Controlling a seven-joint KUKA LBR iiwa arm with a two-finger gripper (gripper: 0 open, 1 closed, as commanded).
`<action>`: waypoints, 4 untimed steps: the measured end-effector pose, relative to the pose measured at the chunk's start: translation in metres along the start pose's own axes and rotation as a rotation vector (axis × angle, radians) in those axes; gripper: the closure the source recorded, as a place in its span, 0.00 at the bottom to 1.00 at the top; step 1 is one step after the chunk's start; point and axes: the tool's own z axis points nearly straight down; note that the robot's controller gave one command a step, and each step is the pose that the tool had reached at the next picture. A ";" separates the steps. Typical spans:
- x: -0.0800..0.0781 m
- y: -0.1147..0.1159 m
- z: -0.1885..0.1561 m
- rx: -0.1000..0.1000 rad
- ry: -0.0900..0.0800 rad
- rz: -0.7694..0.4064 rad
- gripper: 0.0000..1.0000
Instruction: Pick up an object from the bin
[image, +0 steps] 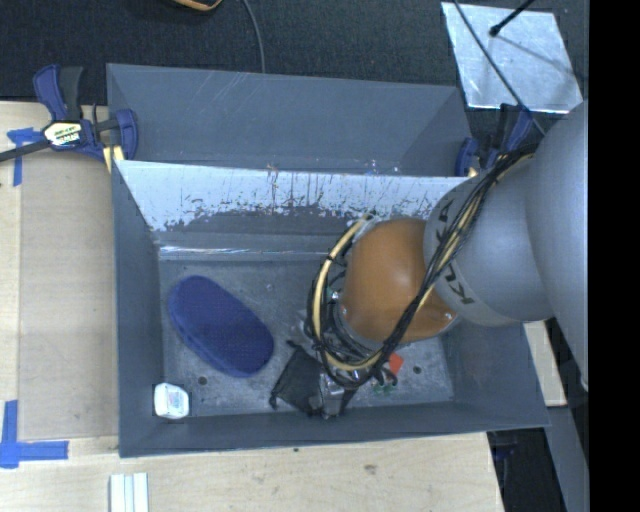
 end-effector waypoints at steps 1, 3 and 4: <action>-0.002 0.000 -0.001 0.000 -0.004 0.000 1.00; -0.005 -0.001 -0.054 0.001 0.009 0.002 1.00; -0.007 0.000 -0.084 0.001 0.008 0.003 1.00</action>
Offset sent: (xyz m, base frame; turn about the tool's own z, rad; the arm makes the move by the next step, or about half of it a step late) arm 0.0000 0.0000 0.0000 0.0000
